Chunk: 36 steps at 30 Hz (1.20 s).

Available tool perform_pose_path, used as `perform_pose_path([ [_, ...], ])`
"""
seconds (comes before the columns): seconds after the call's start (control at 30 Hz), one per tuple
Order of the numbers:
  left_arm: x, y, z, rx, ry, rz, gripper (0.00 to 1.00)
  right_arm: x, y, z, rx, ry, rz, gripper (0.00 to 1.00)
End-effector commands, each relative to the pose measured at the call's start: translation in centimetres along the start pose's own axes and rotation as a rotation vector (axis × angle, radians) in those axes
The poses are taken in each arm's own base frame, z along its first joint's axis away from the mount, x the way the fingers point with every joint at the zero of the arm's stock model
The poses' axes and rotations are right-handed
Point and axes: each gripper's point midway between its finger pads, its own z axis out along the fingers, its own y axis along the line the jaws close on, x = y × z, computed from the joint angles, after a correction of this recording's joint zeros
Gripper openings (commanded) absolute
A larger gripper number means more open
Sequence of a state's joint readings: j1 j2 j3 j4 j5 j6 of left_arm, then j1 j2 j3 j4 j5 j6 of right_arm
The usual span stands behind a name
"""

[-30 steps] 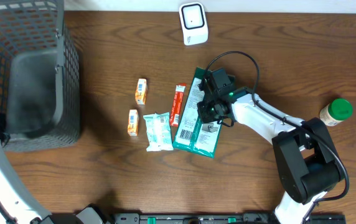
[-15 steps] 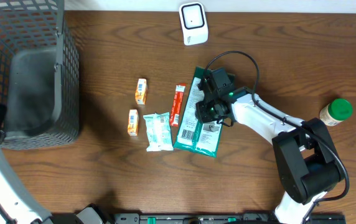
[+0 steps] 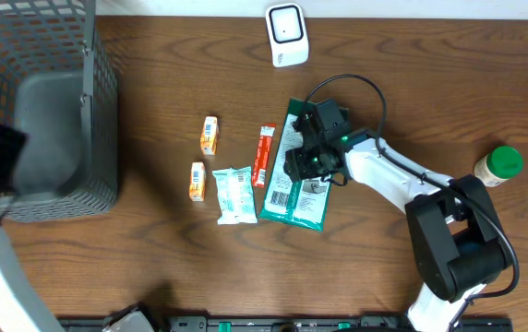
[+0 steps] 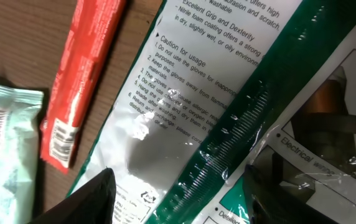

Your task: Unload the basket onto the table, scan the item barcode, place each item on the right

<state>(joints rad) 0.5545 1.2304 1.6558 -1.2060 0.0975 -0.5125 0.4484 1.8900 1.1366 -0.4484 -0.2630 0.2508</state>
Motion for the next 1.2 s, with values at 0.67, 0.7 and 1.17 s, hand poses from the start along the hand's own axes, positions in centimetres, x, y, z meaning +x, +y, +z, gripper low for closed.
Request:
perform_pose_path([
  [0.67,26.4,-16.3,6.3,0.303,0.623,0.897,0.08,1.6,-7.1,-8.1,-0.005,0.002,0.326,0.72],
  [0.7,27.5,-16.6,7.0,0.297,0.640,0.916,0.07,1.9,-7.3,-8.0,-0.007,0.008,0.333,0.72],
  [1.17,39.7,-17.5,15.1,0.240,0.785,1.108,0.08,4.1,-6.8,-5.6,-0.113,0.009,0.335,0.65],
])
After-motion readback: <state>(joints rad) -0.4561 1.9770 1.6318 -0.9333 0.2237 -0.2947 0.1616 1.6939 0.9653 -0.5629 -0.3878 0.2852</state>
